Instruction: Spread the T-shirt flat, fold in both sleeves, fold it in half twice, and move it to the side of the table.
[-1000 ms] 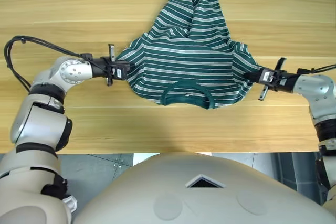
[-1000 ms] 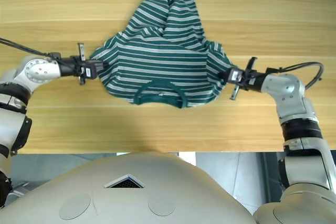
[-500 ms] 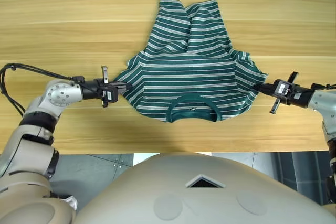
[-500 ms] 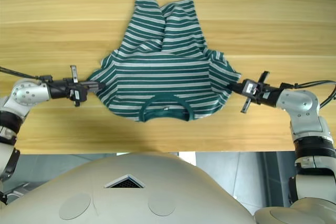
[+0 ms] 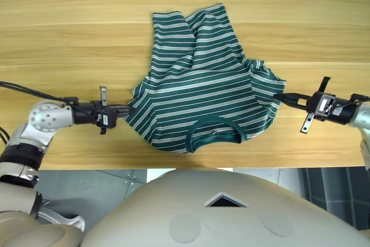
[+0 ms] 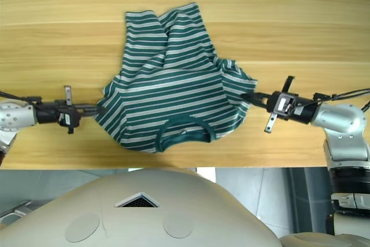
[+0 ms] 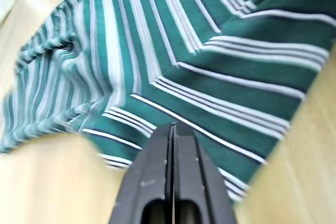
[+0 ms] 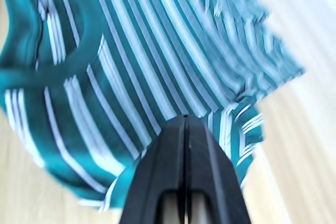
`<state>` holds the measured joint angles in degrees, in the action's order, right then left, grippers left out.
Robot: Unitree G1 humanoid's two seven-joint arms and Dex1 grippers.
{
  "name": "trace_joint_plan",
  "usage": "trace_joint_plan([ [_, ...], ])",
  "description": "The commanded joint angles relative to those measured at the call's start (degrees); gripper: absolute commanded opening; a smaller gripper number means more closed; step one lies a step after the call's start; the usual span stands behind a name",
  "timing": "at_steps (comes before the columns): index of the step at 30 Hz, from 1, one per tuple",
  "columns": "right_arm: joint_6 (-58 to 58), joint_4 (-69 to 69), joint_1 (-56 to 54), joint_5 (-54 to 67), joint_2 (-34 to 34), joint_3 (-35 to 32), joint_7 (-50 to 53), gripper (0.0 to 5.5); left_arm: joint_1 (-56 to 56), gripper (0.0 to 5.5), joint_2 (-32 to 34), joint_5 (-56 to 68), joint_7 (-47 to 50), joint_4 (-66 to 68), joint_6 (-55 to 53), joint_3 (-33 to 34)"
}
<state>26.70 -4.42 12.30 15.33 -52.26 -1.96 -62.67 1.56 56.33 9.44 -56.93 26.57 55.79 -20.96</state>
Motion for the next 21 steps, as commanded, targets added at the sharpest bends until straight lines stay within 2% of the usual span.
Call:
trace_joint_plan([
  [1,-1.21,2.42,-4.82,1.36,0.65,0.69,-1.37,0.00,2.66,0.03,1.71,10.93,-6.88,-4.27,-2.45,3.29],
  [4,-3.28,1.90,-11.79,-0.58,2.95,2.42,0.27,0.00,7.83,0.03,-0.85,16.86,-11.69,-4.05,-6.75,5.86],
  [7,-6.46,-4.49,-25.01,-7.63,8.22,6.15,5.18,0.00,19.83,0.03,-8.83,12.05,-10.02,4.49,-10.23,6.59],
  [11,-7.22,-25.09,-44.68,-20.06,17.88,11.55,16.99,0.00,36.78,0.03,-21.79,-2.44,1.42,24.62,-13.04,4.05],
  [14,-6.27,-43.54,-56.12,-27.72,25.46,15.60,27.02,0.00,44.99,0.03,-28.82,-12.81,11.87,37.22,-17.59,0.92],
  [21,-7.68,-66.94,-65.29,-34.29,37.40,19.14,39.26,0.00,49.56,0.03,-37.91,-25.53,25.87,48.95,-29.63,-2.73],
])
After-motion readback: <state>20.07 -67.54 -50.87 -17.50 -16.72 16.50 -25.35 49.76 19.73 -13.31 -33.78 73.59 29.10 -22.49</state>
